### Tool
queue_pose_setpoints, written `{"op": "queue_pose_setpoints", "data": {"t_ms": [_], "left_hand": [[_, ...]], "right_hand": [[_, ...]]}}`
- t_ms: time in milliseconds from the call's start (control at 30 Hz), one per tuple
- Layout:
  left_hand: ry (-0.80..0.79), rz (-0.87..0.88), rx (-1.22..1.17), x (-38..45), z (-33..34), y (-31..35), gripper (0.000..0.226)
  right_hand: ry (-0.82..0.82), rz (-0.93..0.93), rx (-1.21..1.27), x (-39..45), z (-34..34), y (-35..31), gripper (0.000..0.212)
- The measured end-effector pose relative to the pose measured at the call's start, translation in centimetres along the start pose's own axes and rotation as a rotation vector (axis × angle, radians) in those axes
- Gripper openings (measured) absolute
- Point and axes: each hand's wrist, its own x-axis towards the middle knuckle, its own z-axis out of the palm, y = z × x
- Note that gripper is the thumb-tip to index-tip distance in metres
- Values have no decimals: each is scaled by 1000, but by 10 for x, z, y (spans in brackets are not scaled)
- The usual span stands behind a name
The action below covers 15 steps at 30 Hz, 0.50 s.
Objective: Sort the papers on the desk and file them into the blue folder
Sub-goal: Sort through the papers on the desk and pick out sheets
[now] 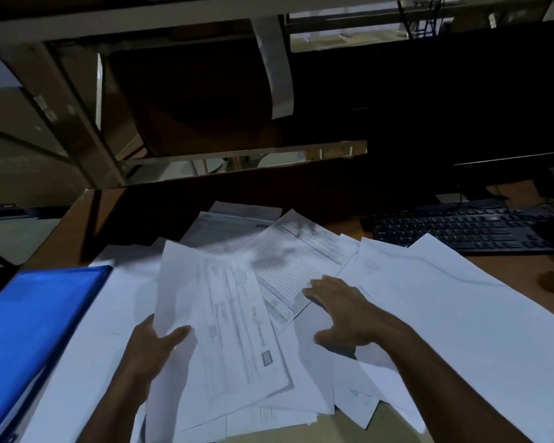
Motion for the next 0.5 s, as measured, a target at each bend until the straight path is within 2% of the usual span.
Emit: {"op": "queue_pose_setpoints", "data": {"t_ms": [100, 167, 333, 433, 500], "left_hand": [[158, -3, -8, -2, 2, -10, 52], [176, 31, 0, -7, 4, -12, 53], [176, 55, 50, -12, 6, -12, 52], [177, 74, 88, -14, 7, -10, 52], [175, 77, 94, -14, 7, -10, 53]], "right_hand": [[354, 157, 243, 15, 8, 1, 87], [540, 314, 308, 26, 11, -2, 91], [706, 458, 396, 51, 18, -14, 106], [846, 550, 655, 65, 16, -14, 104], [897, 585, 914, 71, 11, -16, 100]]}}
